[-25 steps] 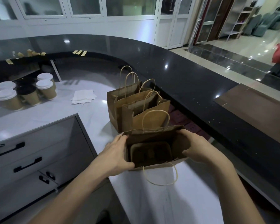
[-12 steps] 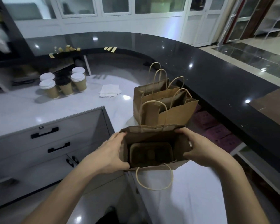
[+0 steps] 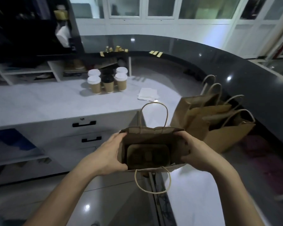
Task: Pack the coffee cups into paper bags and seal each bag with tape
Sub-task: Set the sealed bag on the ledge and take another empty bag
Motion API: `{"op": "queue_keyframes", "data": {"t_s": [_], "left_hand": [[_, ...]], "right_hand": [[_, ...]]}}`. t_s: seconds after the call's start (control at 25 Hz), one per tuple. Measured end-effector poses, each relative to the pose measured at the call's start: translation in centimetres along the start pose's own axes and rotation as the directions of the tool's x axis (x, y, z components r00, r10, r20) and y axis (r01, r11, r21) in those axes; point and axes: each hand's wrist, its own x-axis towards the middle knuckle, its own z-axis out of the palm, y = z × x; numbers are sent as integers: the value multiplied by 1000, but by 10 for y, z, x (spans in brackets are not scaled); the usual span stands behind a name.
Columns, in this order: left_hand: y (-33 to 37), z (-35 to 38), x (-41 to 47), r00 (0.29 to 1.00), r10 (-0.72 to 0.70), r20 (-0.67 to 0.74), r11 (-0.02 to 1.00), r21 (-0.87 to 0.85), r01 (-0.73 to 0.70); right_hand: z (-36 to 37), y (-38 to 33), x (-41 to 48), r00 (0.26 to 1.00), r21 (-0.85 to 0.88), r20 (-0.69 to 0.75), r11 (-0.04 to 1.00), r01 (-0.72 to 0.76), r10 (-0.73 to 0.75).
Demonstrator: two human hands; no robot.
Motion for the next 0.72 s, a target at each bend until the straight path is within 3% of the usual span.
{"op": "queue_keyframes", "data": {"t_s": [0.24,0.72], "left_hand": [[-79,-60,-22,994,-68,-88,997,-44,65],[-245,-178,-72,978,-113,-176,986,-143,88]], "right_hand": [[34,-91,56,994,-51,32,993,104,-102],[128,-273,139,982,-99,82,979,180,-172]]}}
